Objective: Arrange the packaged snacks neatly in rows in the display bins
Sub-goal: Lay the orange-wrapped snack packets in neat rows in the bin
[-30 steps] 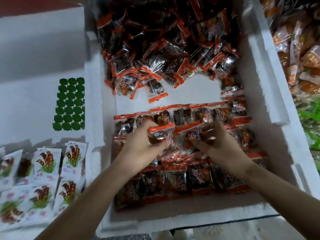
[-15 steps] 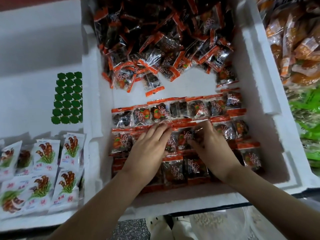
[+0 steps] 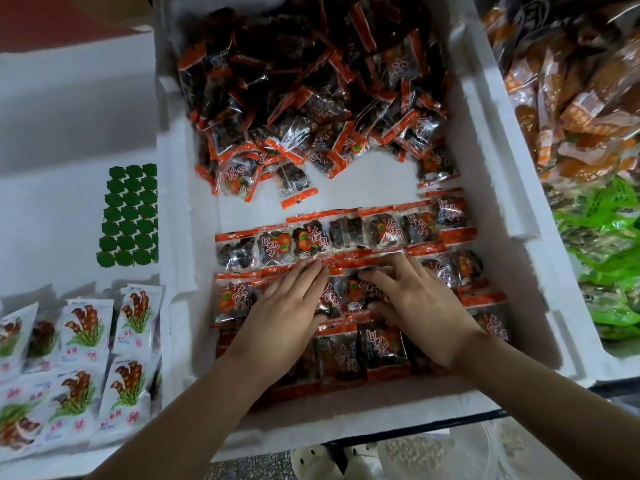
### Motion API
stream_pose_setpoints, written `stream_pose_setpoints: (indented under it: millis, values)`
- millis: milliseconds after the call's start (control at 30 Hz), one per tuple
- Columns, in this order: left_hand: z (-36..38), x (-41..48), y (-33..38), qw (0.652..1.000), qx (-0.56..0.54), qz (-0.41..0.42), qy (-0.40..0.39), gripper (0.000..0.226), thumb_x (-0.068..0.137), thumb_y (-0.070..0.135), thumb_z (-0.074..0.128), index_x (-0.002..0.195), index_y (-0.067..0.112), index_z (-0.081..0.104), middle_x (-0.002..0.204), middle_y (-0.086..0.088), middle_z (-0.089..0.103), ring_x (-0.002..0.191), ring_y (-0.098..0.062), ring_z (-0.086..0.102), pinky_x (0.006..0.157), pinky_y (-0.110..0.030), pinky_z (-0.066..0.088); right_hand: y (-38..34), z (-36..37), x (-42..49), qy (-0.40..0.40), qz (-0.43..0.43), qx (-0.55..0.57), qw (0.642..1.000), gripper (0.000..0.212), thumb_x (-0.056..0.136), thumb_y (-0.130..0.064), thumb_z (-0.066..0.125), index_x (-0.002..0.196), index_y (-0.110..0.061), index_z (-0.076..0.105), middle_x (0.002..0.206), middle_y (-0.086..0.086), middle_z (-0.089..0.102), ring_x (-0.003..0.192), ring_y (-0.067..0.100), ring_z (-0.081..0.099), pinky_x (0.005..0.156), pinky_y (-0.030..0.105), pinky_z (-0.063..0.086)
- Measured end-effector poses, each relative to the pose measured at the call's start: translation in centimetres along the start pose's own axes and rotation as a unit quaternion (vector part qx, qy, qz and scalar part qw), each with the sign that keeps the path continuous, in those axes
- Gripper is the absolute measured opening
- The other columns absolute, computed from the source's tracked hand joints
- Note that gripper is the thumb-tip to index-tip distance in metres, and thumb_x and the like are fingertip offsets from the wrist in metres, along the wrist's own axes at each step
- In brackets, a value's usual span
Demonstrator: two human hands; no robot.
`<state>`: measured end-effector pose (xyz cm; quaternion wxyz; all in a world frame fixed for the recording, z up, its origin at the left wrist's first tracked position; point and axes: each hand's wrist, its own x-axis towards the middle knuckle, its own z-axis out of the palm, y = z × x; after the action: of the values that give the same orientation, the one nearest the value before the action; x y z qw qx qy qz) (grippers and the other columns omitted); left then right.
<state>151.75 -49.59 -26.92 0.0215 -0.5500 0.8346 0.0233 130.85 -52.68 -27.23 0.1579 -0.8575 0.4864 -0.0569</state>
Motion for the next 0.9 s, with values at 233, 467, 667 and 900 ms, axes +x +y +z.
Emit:
stream_pose_setpoints:
  millis: [233,467,667,900]
  values:
    - [-3.9,3.9,-2.7,0.973,-0.192,-0.090,0.093,0.036,0.094,0.020,0.051,0.129,0.014,0.053,0.124,0.000,0.053,0.113,-0.010,0.048,0.098,-0.022,0.032,1.3,-3.4,4.1,0.126,0.053,0.168,0.976,0.041,0.092,-0.019,0.055,0.130,-0.010,0.043,0.127,0.006,0.044,0.118,0.016,0.043,0.101,0.023,0.034]
    - [-2.6,10.1,-5.8,0.900,-0.308,-0.294,0.087,0.044,0.096,0.025,0.052,0.136,0.012,0.037,0.135,-0.008,0.044,0.121,-0.024,0.046,0.098,-0.028,0.035,1.6,-4.5,11.7,0.130,0.195,0.376,0.897,0.055,0.092,-0.017,0.058,0.139,-0.008,0.030,0.130,0.004,0.046,0.107,0.010,0.048,0.093,0.026,0.045]
    - [-0.4,13.5,-6.3,0.833,-0.357,-0.403,0.129,0.052,0.087,0.028,0.066,0.124,-0.004,0.049,0.094,-0.003,0.059,0.085,-0.019,0.061,0.073,-0.016,0.042,1.9,-3.0,17.3,0.176,0.347,0.571,0.723,0.049,0.086,-0.020,0.068,0.124,0.000,0.044,0.113,0.009,0.062,0.103,0.021,0.060,0.097,0.039,0.048]
    - [-1.8,14.2,-6.0,0.727,-0.509,-0.432,0.163,0.031,0.085,0.014,0.068,0.104,0.006,0.045,0.085,0.004,0.057,0.077,-0.010,0.060,0.067,-0.012,0.047,2.1,-2.9,18.7,0.193,0.407,0.612,0.650,0.028,0.080,-0.013,0.073,0.073,-0.013,0.046,0.092,0.015,0.066,0.096,0.032,0.065,0.086,0.045,0.054]
